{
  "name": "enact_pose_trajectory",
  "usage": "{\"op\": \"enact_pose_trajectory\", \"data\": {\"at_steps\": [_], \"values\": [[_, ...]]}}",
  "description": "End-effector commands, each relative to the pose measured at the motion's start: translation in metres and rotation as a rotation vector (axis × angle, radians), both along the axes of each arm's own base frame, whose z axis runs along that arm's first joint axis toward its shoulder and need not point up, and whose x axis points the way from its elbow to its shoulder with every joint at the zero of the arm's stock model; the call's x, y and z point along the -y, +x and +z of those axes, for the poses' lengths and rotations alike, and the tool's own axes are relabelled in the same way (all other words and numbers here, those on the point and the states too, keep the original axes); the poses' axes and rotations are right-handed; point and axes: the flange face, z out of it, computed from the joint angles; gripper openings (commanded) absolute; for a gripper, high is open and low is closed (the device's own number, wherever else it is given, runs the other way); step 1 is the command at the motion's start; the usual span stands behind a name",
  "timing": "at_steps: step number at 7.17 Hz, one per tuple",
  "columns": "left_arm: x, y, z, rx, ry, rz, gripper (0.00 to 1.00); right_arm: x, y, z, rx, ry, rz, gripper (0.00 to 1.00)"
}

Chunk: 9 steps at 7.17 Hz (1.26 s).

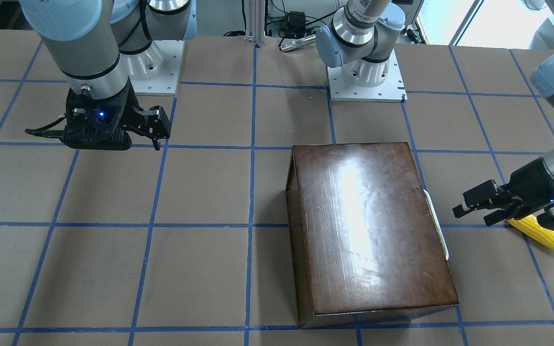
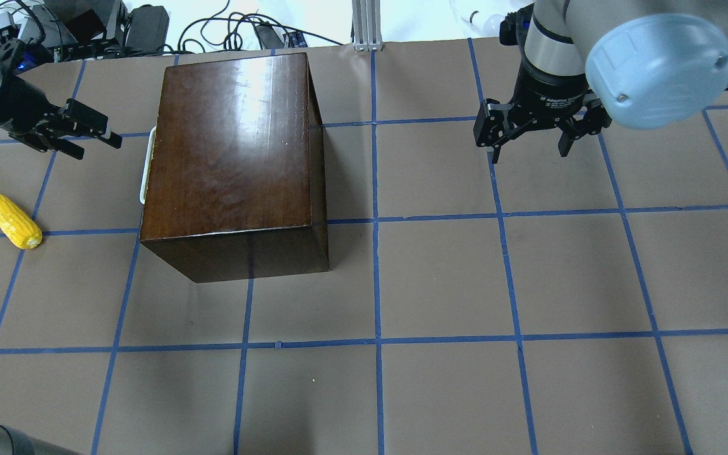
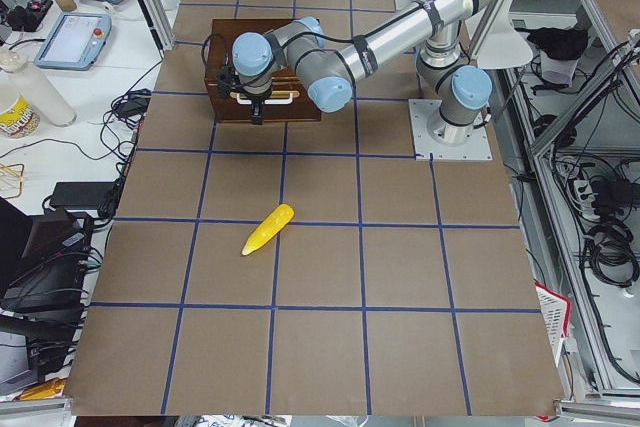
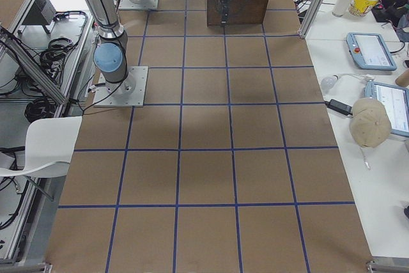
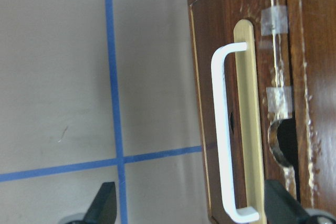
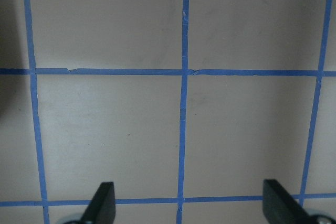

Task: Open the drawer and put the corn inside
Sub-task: 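Move the left gripper beside the cabinet to the white drawer handle, then close the left gripper on the white drawer handle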

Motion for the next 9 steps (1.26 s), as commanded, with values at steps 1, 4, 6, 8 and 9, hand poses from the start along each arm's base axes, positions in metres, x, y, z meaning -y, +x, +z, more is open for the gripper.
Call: {"op": "enact_pose_trajectory", "data": {"at_steps": [1, 4, 6, 8, 9], "values": [[0.007, 0.009, -0.032, -0.043, -0.004, -0.066, 1.00, 0.000, 0.000, 0.000, 0.000, 0.001, 0.000, 1.00], [0.010, 0.005, -0.055, -0.108, 0.013, -0.053, 1.00, 0.000, 0.000, 0.001, 0.000, -0.001, 0.000, 1.00], [0.007, 0.004, -0.062, -0.116, 0.027, -0.054, 0.99, 0.000, 0.000, 0.000, 0.000, 0.001, 0.000, 1.00], [0.008, 0.002, -0.060, -0.139, 0.017, -0.048, 0.99, 0.000, 0.000, 0.001, 0.000, -0.001, 0.000, 1.00], [0.008, 0.001, -0.062, -0.143, 0.024, -0.049, 1.00, 0.000, 0.000, 0.000, 0.002, 0.001, 0.000, 1.00]]}}
